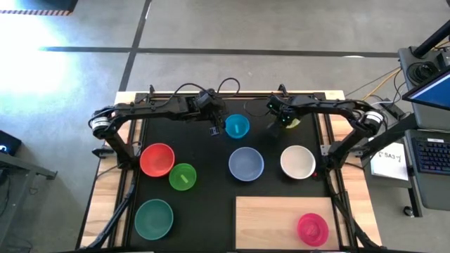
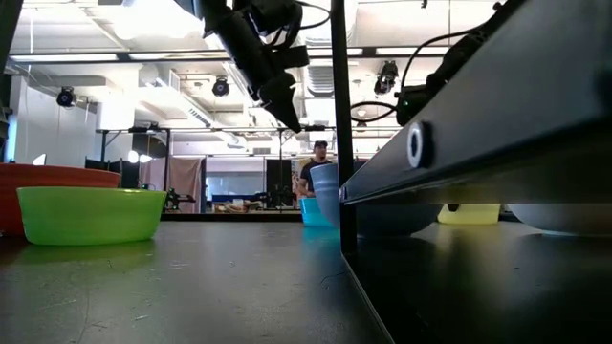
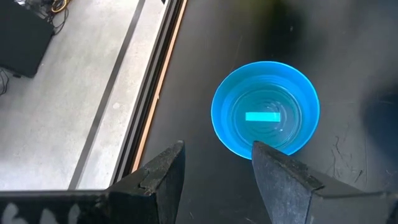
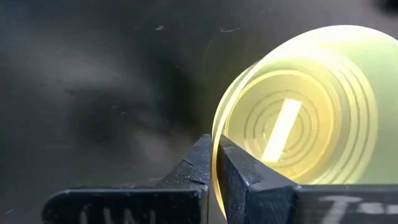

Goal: Place and stack bowls onto a shelf

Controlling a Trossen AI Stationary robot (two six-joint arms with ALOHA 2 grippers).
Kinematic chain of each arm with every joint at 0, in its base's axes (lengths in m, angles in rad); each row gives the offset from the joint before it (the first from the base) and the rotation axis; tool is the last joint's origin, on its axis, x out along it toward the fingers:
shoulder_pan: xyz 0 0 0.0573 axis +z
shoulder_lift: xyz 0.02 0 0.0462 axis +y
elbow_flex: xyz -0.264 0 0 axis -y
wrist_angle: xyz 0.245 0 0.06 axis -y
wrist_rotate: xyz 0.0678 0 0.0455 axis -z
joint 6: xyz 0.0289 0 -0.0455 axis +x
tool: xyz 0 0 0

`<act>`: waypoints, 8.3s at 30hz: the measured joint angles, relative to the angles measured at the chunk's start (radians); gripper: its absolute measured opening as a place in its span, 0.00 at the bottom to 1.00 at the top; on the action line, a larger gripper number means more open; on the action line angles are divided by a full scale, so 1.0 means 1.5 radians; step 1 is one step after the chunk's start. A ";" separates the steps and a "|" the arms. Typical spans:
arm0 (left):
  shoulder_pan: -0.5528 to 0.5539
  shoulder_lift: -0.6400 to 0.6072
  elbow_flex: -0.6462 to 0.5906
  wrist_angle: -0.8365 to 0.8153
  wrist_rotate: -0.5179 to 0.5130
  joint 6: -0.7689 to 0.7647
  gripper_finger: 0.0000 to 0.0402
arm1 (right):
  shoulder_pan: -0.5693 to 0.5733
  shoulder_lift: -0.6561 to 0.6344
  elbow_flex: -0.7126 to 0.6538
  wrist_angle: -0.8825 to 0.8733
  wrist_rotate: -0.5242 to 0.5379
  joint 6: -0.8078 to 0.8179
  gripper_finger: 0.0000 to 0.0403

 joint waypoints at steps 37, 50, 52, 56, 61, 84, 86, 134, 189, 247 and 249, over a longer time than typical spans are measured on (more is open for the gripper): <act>0.022 0.070 -0.107 0.170 0.067 -0.129 0.42 | 0.554 -0.183 0.238 -0.252 -0.102 0.514 0.02; 0.039 0.138 -0.107 0.239 0.064 -0.185 0.42 | 0.740 -0.175 0.237 -0.321 -0.126 0.803 0.02; 0.043 0.145 -0.107 0.252 0.063 -0.191 0.42 | 0.761 -0.173 0.237 -0.321 -0.138 0.836 0.02; 0.051 0.158 -0.107 0.275 0.063 -0.200 0.42 | 0.794 -0.168 0.237 -0.321 -0.168 0.894 0.02; 0.059 0.180 -0.107 0.275 0.063 -0.215 0.36 | 0.832 -0.155 0.237 -0.320 -0.195 0.957 0.02; 0.062 0.201 -0.107 0.303 0.067 -0.231 0.00 | 0.985 -0.048 0.268 -0.117 -0.220 1.094 0.02; 0.062 0.201 -0.107 0.307 0.067 -0.233 0.00 | 0.991 -0.041 0.282 -0.142 -0.194 1.083 0.02; 0.067 0.201 -0.107 0.316 0.070 -0.227 0.00 | 1.087 0.119 0.445 -0.341 -0.172 1.154 0.02; 0.067 0.200 -0.107 0.298 0.124 -0.227 0.00 | 1.087 0.134 0.512 -0.405 -0.125 1.072 0.04; 0.071 0.200 -0.107 0.303 0.123 -0.212 0.00 | 1.086 0.148 0.509 -0.416 -0.177 1.096 0.02; 0.071 0.200 -0.107 0.303 0.123 -0.208 0.00 | 1.086 0.148 0.503 -0.402 -0.177 1.095 0.02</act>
